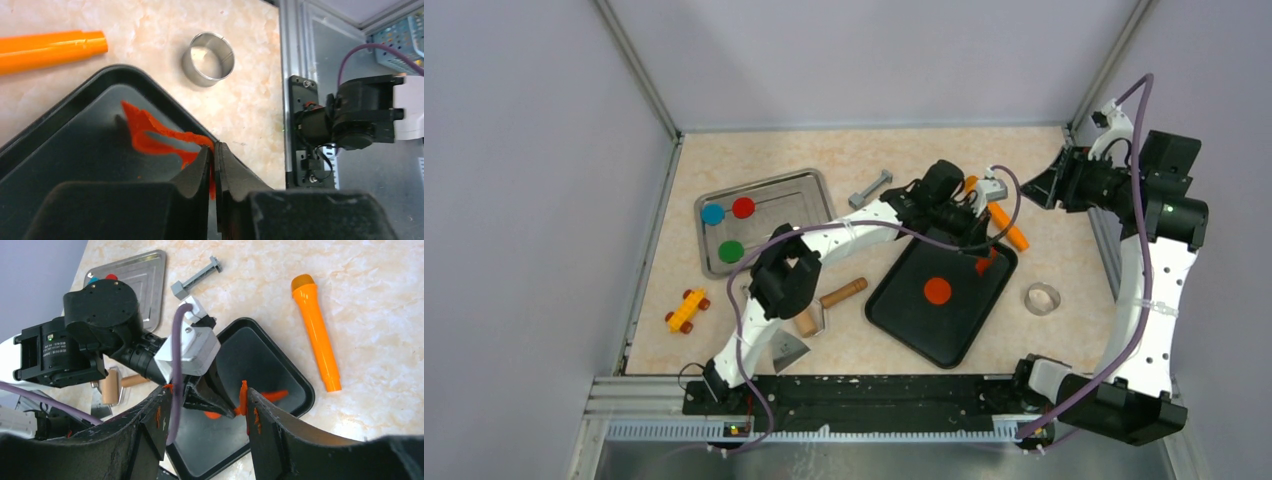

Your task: Roll out the dumpling wrappers from the dough

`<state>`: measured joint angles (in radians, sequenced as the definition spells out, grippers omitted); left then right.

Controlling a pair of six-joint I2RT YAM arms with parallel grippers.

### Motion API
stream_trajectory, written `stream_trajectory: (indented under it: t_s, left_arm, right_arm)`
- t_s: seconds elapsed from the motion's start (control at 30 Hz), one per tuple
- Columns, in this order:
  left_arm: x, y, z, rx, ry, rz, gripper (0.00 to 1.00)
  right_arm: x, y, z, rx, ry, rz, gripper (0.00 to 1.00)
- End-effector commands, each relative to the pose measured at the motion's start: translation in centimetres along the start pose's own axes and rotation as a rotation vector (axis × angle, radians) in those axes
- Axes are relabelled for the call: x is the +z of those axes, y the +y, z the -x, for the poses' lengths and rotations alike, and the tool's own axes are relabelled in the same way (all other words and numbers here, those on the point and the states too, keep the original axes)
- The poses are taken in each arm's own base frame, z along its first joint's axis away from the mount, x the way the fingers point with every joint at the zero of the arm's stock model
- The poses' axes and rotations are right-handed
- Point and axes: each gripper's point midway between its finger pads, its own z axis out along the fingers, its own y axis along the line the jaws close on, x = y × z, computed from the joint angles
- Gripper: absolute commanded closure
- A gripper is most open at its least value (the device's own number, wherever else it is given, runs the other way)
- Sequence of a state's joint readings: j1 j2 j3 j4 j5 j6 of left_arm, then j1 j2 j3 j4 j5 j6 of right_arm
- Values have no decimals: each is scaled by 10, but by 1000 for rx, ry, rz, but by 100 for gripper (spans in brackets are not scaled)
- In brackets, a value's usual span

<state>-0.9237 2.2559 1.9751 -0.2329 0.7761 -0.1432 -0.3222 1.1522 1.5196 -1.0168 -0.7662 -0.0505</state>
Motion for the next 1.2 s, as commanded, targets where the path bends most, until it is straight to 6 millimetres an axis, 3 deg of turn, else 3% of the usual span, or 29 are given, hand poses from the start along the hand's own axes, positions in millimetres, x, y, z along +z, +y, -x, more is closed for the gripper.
stream_trajectory:
  t_s: [0.0, 0.03, 0.17, 0.3, 0.5, 0.63, 0.83, 0.9, 1.0, 1.17]
  left_arm:
    - [0, 27, -22, 75, 77, 108, 83]
    - [0, 33, -25, 95, 91, 131, 79]
    - [-7, 52, -25, 185, 129, 262, 44]
    - [-23, 64, -8, 258, 109, 395, 31]
    - [-33, 67, 21, 389, 47, 429, 26]
    - [-59, 61, 38, 366, 0, 461, 26]
    - [-123, 9, 46, 230, -159, 314, 23]
    - [-135, -3, 50, 171, -192, 297, 15]
    - [-138, -18, 65, 53, -215, 241, 6]
    - [-124, -25, 75, -158, -244, 37, 6]
  right_arm:
    - [-3, 4, -4, 8, -16, 7, 43]
    - [-3, 3, -5, 13, -15, 5, 43]
    - [2, -2, -15, 29, 4, 0, 43]
    - [4, -8, -19, 31, 18, -19, 43]
    - [7, -12, -6, 40, -5, -27, 43]
    - [7, -15, -2, 32, -5, -38, 43]
    - [20, -13, -23, 70, 44, 45, 37]
    - [28, -9, -35, 91, 67, 114, 31]
    - [38, -7, -53, 130, 106, 194, 24]
    - [45, 2, -69, 165, 148, 321, 23]
